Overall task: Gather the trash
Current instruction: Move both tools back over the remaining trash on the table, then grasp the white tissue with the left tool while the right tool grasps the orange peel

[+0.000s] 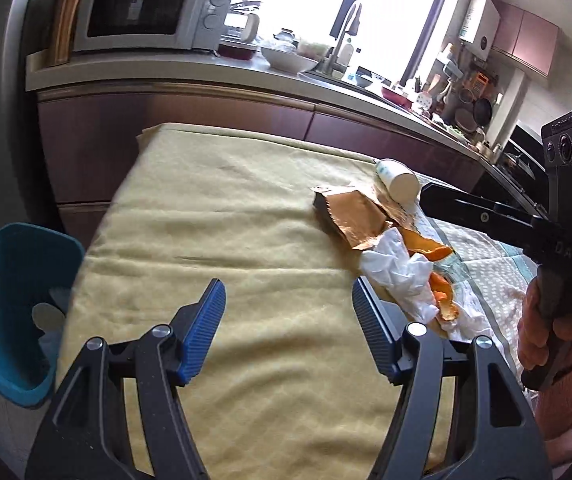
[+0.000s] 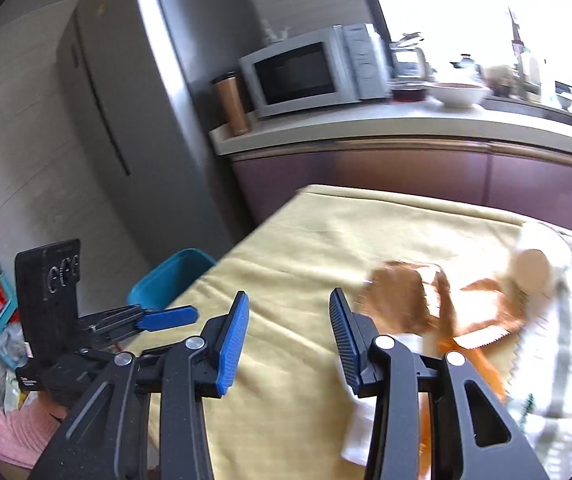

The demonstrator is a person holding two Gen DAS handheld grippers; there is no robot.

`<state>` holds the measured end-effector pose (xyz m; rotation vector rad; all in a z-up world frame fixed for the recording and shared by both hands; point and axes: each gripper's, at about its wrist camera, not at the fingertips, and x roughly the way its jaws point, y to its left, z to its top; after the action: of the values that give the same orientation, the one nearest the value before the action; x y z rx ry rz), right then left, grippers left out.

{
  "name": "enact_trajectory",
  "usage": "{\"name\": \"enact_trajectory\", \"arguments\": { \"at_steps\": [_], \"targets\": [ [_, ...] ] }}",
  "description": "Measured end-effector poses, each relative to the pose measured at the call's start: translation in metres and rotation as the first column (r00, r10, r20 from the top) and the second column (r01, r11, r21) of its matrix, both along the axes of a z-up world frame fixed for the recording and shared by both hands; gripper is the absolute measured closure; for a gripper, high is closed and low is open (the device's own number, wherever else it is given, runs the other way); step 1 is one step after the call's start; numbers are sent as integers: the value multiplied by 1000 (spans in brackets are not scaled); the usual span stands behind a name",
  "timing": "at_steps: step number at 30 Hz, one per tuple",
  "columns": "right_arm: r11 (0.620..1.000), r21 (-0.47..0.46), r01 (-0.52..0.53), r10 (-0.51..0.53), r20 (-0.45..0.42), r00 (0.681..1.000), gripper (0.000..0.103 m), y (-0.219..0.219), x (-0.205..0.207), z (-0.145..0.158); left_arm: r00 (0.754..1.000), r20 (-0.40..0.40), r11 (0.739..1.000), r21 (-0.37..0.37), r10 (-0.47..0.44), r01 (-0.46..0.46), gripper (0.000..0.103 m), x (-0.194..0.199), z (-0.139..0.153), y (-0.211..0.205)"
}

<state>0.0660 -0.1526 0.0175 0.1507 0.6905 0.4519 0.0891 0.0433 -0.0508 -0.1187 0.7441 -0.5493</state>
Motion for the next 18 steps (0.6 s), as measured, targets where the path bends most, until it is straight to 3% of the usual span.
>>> {"name": "enact_trajectory", "arguments": {
  "at_steps": [8,18],
  "targets": [
    [983,-2,184,-184,-36,982,63,-71,-8,-21,993,-46,994,2,-106,106,38,-2,-12,-47],
    [967,-28,254,-255,-108,961,61,-109,-6,-56,977,-135,986,0,-164,166,37,9,-29,-92]
  ]
}}
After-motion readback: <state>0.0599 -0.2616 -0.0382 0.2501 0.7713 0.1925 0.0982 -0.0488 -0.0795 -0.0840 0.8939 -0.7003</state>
